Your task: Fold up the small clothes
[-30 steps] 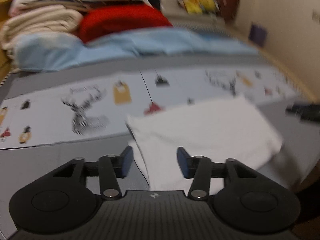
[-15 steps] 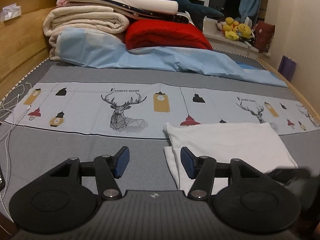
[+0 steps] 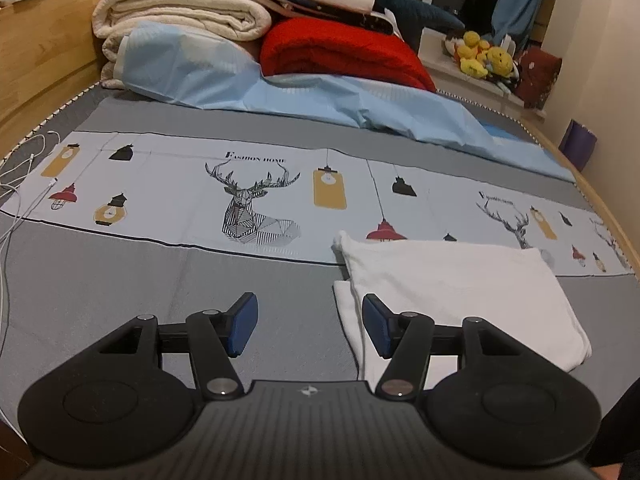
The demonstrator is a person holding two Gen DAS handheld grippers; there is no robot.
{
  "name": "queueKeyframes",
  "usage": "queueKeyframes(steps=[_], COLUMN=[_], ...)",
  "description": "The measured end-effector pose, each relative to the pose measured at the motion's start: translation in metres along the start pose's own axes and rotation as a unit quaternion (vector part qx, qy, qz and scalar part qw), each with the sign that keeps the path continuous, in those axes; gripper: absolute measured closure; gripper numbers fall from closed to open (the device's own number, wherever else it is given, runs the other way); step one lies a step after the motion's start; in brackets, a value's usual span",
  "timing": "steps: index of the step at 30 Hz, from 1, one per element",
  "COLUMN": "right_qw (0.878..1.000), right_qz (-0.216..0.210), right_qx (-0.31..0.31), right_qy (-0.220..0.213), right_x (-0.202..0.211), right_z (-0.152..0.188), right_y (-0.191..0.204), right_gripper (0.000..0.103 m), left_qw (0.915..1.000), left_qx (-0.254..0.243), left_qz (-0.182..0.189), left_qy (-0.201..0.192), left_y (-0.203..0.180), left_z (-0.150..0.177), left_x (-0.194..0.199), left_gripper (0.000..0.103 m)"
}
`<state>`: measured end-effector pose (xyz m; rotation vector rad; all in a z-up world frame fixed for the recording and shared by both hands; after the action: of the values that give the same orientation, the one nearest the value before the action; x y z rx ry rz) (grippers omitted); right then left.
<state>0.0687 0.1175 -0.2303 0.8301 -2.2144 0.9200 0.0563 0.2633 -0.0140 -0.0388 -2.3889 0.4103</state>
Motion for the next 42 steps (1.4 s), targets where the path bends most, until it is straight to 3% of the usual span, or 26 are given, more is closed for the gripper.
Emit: queueKeyframes(steps=[4, 11, 16, 20, 23, 26, 31, 34, 37, 39, 40, 41, 42], right_qw=[1.000, 0.999, 0.994, 0.985, 0.978, 0.973, 0.967, 0.966, 0.965, 0.964, 0.963, 0.963, 0.962], right_qz=[-0.004, -0.007, -0.020, -0.025, -0.031, -0.035, -0.044, -0.051, -0.056, -0.061, -0.064, -0.067, -0.069], right_qx=[-0.016, -0.031, -0.111, -0.168, -0.203, -0.221, -0.239, -0.241, -0.243, -0.246, -0.248, -0.251, -0.253], right_qy=[0.011, 0.009, -0.008, -0.031, -0.045, -0.058, -0.072, -0.075, -0.077, -0.077, -0.078, -0.079, -0.081], right_x=[-0.005, -0.004, 0.014, 0.035, 0.049, 0.062, 0.079, 0.086, 0.091, 0.093, 0.095, 0.095, 0.097], right_z=[-0.006, -0.008, -0.021, -0.030, -0.033, -0.031, -0.025, -0.022, -0.021, -0.022, -0.024, -0.026, -0.029], right_y=[-0.006, -0.014, -0.042, -0.071, -0.093, -0.110, -0.129, -0.134, -0.138, -0.139, -0.138, -0.138, -0.136], right_gripper=[0.052, 0.092, 0.094, 0.095, 0.095, 0.095, 0.095, 0.095, 0.095, 0.095, 0.095, 0.095, 0.095], left_qw=[1.0000, 0.9999, 0.9997, 0.9959, 0.9843, 0.9669, 0.9330, 0.9232, 0.9211, 0.9272, 0.9330, 0.9357, 0.9376], left_qx=[0.005, 0.010, 0.012, 0.059, 0.122, 0.176, 0.253, 0.279, 0.282, 0.264, 0.250, 0.243, 0.241], left_qz=[0.000, 0.003, 0.007, 0.047, 0.088, 0.130, 0.168, 0.170, 0.172, 0.175, 0.163, 0.156, 0.153], left_qy=[0.007, 0.008, 0.019, 0.052, 0.093, 0.131, 0.193, 0.203, 0.205, 0.200, 0.201, 0.202, 0.199], left_y=[0.003, 0.000, -0.004, -0.003, -0.001, -0.005, -0.013, -0.011, -0.011, -0.014, -0.015, -0.014, -0.012], left_z=[0.001, 0.001, 0.002, 0.005, 0.011, 0.019, 0.038, 0.040, 0.036, 0.031, 0.030, 0.029, 0.027], left_x=[-0.004, -0.005, -0.011, -0.033, -0.059, -0.089, -0.145, -0.172, -0.189, -0.192, -0.193, -0.192, -0.187], left_gripper=[0.040, 0.040, 0.032, 0.022, 0.019, 0.017, 0.015, 0.015, 0.020, 0.042, 0.063, 0.077, 0.082])
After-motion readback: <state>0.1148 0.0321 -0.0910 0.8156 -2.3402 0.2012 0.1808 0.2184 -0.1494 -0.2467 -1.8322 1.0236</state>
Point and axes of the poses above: each gripper's, at about its wrist camera, not at the fingertips, and x roughly against the way its jaws point, y to its left, z to its underside, the point moved 7 cm from there along -x, roughly the way its jaws point, and after that the axes turned 15 degrees about z, right-handed, at the moved point
